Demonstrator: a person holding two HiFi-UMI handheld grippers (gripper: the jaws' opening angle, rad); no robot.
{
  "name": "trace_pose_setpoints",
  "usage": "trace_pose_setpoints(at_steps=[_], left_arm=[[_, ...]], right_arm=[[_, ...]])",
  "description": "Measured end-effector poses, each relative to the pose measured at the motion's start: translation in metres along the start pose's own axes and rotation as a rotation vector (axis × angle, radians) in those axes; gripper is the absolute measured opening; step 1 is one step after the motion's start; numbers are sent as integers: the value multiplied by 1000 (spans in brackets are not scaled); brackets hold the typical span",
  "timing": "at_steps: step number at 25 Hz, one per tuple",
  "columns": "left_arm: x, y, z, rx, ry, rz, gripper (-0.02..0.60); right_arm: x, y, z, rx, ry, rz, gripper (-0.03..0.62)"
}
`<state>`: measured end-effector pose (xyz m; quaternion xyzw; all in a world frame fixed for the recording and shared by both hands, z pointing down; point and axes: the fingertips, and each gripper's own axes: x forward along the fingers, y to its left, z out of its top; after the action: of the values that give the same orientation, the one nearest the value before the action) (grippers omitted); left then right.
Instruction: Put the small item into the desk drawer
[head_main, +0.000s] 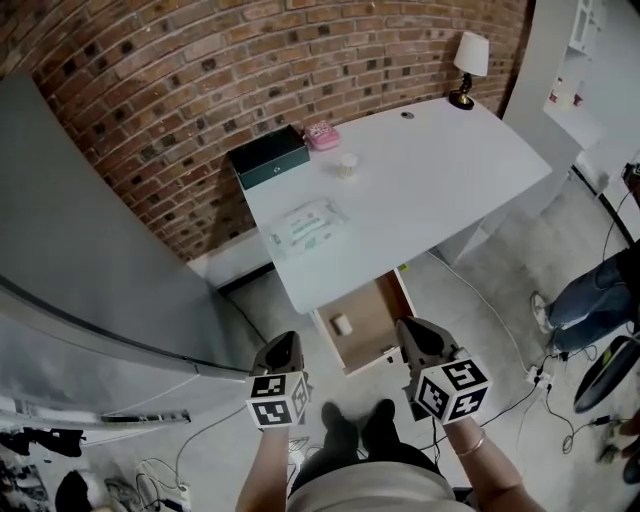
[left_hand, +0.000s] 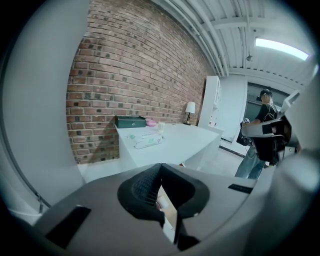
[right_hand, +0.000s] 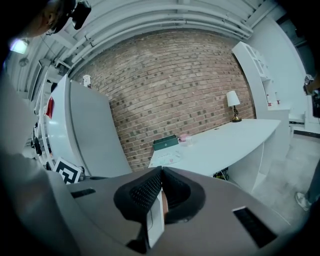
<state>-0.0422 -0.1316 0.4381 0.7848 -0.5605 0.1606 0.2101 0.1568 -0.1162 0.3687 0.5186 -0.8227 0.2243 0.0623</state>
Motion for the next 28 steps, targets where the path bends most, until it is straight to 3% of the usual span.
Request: trace_pose_setpoints(at_steps=[28], left_arm=[[-19,-1,17,17,-39,-26,20]], right_arm=[[-19,2,8,-29,-27,-59,5]])
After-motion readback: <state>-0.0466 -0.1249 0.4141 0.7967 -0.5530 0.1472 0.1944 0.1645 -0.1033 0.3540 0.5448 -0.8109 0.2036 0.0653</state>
